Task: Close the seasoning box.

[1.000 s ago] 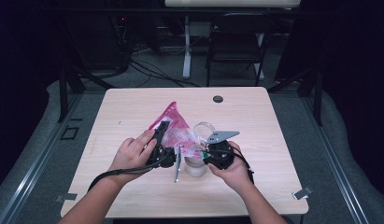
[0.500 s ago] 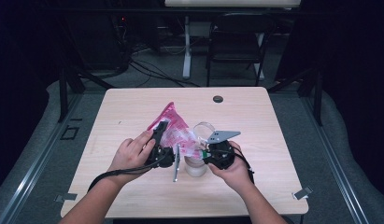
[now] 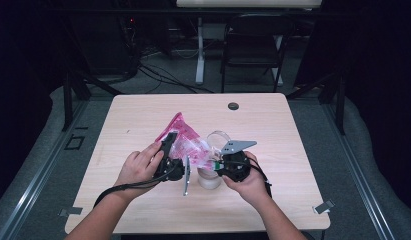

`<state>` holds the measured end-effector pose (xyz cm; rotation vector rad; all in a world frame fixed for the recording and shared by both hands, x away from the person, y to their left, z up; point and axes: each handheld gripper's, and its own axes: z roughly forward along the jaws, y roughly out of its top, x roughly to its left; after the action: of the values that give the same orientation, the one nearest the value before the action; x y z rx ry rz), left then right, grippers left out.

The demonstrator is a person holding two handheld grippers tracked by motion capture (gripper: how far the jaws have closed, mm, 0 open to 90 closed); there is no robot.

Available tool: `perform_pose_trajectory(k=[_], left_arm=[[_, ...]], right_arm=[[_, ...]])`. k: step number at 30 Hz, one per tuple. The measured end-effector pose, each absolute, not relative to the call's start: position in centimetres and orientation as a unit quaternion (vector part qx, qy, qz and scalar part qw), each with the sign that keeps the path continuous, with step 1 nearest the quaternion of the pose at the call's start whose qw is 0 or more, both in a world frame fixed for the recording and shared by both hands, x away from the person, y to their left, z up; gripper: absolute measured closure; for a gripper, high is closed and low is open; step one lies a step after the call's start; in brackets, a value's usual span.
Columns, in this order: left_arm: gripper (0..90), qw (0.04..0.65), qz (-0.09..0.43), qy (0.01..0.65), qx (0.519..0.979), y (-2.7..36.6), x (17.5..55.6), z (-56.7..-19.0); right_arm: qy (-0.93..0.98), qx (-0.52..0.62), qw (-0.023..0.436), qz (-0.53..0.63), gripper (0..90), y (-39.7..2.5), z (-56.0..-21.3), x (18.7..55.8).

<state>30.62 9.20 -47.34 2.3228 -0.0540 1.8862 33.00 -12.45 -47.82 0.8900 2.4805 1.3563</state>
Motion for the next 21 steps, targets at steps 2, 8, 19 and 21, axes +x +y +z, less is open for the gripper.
perform_pose_trajectory(k=[2,8,19,21], left_arm=[[60.8,0.076,0.627,-0.014,0.775,9.3,30.6,-47.5],[60.7,0.079,0.625,-0.007,0.776,9.5,30.6,-47.8],[60.5,0.09,0.613,0.017,0.784,9.9,30.5,-48.8],[60.4,0.089,0.614,0.019,0.784,9.9,30.5,-48.9]], right_arm=[[0.836,0.297,0.089,0.453,90.0,-12.4,-47.8,33.0],[0.836,0.297,0.089,0.452,90.0,-12.2,-48.0,33.0],[0.838,0.296,0.089,0.45,90.0,-11.9,-48.2,32.9],[0.838,0.296,0.089,0.45,90.0,-11.9,-48.2,32.9]])
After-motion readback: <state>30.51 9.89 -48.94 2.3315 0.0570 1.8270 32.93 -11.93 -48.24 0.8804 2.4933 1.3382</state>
